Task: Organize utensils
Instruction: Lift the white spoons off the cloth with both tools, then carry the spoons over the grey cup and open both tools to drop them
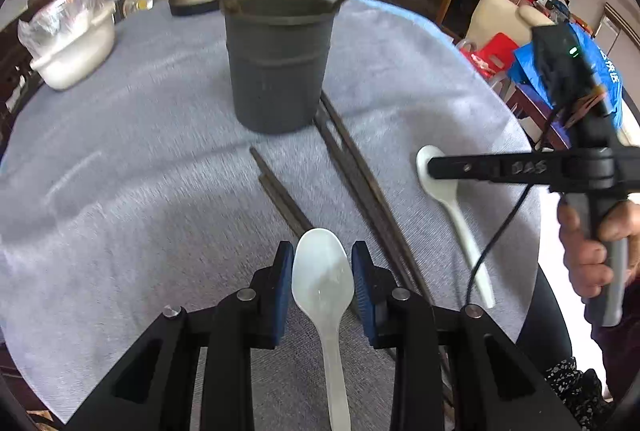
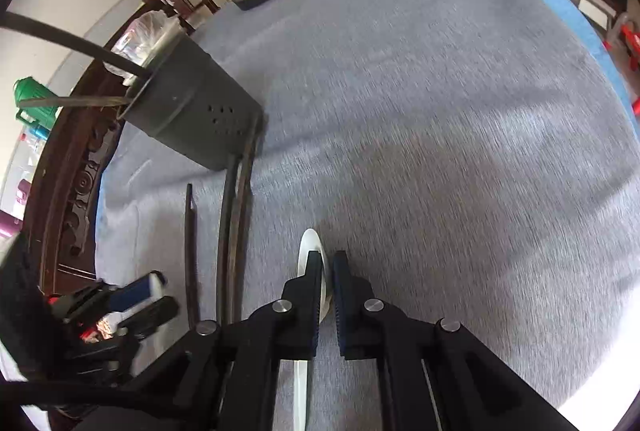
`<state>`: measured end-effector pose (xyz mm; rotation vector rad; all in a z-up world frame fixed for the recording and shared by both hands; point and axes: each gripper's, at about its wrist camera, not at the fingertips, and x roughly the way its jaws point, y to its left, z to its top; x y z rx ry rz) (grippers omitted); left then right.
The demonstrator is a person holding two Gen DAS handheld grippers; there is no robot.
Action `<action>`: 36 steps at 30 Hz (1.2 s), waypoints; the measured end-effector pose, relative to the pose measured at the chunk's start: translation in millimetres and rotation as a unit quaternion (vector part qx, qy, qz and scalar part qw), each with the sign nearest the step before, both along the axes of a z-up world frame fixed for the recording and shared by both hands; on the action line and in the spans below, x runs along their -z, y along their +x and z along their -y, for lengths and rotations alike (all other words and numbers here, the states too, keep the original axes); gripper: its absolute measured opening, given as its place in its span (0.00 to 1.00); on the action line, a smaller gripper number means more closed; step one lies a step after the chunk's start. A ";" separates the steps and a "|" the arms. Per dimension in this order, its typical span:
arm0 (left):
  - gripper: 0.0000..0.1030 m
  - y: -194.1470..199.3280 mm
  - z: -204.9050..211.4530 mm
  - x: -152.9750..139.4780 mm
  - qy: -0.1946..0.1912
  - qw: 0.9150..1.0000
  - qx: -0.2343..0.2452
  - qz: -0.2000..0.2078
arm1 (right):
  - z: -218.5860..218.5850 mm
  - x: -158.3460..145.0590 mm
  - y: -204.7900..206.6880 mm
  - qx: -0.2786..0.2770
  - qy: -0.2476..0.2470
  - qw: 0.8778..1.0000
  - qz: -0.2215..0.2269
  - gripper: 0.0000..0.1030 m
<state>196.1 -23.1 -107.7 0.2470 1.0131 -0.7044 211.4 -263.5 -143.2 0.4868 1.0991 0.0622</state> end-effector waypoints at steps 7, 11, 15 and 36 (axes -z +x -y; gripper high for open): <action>0.30 -13.6 -9.1 -54.2 -0.029 0.996 -0.008 0.084 | -17.8 -39.0 -10.6 -0.017 -0.043 0.995 0.090 0.03; 0.30 -17.1 -21.8 -101.2 -0.069 0.988 -0.021 0.136 | -32.1 -81.0 -14.5 -0.031 -0.052 0.984 0.167 0.04; 0.30 -19.0 -34.5 -151.9 -0.111 0.975 -0.035 0.190 | -48.9 -124.1 -14.8 -0.040 -0.062 0.966 0.247 0.04; 0.30 162.2 -108.4 -192.2 -0.242 0.931 -0.141 0.234 | -115.6 -170.5 54.8 0.087 -0.242 0.864 0.433 0.03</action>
